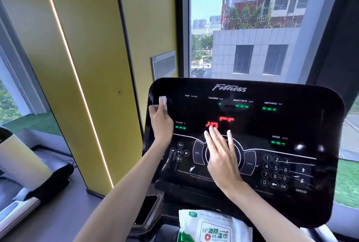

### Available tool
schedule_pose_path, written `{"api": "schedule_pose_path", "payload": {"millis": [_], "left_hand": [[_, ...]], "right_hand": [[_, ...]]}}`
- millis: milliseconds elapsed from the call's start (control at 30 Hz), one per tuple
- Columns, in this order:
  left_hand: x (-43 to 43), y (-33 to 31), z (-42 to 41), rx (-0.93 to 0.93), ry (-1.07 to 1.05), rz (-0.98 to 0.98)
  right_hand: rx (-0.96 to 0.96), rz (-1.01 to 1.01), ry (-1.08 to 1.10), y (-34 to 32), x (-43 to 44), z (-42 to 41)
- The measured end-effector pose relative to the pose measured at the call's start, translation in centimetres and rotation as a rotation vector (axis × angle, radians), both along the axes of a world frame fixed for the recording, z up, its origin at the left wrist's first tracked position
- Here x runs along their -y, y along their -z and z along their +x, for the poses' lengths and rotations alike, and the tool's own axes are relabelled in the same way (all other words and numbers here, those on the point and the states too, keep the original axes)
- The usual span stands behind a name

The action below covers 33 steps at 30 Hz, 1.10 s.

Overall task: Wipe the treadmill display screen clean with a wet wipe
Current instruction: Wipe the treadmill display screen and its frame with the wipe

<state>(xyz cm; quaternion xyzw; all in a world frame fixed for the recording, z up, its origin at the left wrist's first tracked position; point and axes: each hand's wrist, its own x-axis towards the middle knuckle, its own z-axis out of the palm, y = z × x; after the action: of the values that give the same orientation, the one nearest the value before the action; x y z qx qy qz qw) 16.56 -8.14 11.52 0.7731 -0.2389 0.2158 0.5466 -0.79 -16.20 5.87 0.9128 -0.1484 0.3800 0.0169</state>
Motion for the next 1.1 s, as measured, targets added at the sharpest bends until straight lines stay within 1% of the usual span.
{"api": "schedule_pose_path", "payload": {"millis": [67,133,267,400,500,733,900,1000,1100], "left_hand": [[1.7,-1.9,-0.2,-0.081,-0.045,-0.054],[3.3,-3.7,-0.7,-0.067,-0.049,-0.102],[5.8,-6.4,-1.7,-0.061,0.008,-0.157],[8.9,-6.9,-5.2,0.040,0.148,-0.070],[11.6,-6.5,-8.7,0.133,0.269,-0.055],[16.4,-7.5,-13.7,0.278,0.384,0.115],[19.1,-7.6,-16.5,0.300,0.595,0.199],[19.4,-7.1,-17.9,0.419,0.606,0.254],[18.8,-5.8,-18.8,0.522,0.676,0.288]], "right_hand": [[0.071,0.030,0.017,-1.5,1.0,-0.3],[0.105,0.070,0.046,-2.7,2.1,-0.6],[0.083,0.096,0.119,-3.7,3.8,-1.9],[0.072,0.081,0.167,-3.9,5.3,-3.6],[0.057,0.064,0.209,-4.2,6.7,-5.3],[0.070,0.095,0.305,-4.5,9.8,-9.2],[0.097,0.102,0.318,-3.8,11.0,-11.7],[0.105,0.110,0.328,-3.3,11.4,-12.6],[0.107,0.123,0.333,-2.6,11.4,-13.5]]}}
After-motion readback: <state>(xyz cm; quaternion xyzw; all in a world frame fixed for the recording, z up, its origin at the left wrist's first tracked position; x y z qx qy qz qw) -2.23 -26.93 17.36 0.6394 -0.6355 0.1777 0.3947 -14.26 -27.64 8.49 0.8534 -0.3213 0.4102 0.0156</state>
